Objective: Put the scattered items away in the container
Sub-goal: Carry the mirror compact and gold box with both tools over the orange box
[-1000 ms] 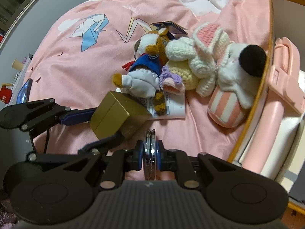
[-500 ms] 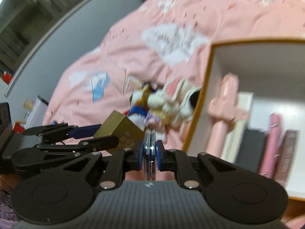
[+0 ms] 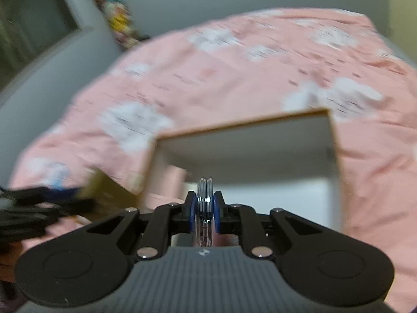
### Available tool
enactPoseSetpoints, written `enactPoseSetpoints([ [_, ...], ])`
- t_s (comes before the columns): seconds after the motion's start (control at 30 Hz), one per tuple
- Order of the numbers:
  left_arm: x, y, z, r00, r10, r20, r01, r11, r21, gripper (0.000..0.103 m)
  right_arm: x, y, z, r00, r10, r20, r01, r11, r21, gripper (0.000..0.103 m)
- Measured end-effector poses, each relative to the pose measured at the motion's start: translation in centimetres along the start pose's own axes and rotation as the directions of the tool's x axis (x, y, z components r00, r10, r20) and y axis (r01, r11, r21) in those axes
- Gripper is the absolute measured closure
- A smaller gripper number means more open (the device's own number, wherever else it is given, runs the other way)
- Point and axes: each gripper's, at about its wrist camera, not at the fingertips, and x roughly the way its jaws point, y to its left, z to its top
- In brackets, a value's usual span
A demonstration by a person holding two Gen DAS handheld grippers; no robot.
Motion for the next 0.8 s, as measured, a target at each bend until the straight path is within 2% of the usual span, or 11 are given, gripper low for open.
enactPoseSetpoints([
  [0.1, 1.6, -0.8, 0.0, 0.999, -0.031, -0.021, 0.031, 1.0, -0.001, 0.051, 2.2, -1.2, -0.8, 0.992, -0.108, -0.07, 0.107, 0.994, -0.023, 0.088],
  [0.2, 2.7, -1.3, -0.1, 0.998, -0.05, -0.036, 0.05, 0.999, -0.002, 0.051, 4.6, -2.3, -1.5, 0.98, -0.144, -0.141, 0.144, 0.99, -0.01, 0.088],
  [0.47, 4.3, -1.8, -0.2, 0.995, -0.08, -0.061, 0.08, 0.997, -0.013, 0.051, 8.2, -2.3, -2.8, 0.96, -0.15, -0.236, 0.152, 0.988, -0.009, 0.088],
  [0.63, 4.8, -2.2, -0.3, 0.994, -0.083, -0.075, 0.082, 0.997, -0.006, 0.051, 9.0, -1.7, -2.8, 0.958, -0.161, -0.238, 0.156, 0.987, -0.04, 0.087],
  [0.73, 4.9, -2.3, -0.4, 0.993, -0.085, -0.079, 0.084, 0.996, -0.007, 0.051, 8.9, -1.5, -2.9, 0.957, -0.129, -0.258, 0.128, 0.992, -0.022, 0.085],
  [0.8, 4.9, -2.3, -0.4, 0.993, -0.084, -0.08, 0.083, 0.997, -0.008, 0.051, 8.8, -1.7, -3.0, 0.957, -0.081, -0.28, 0.092, 0.995, 0.026, 0.08],
])
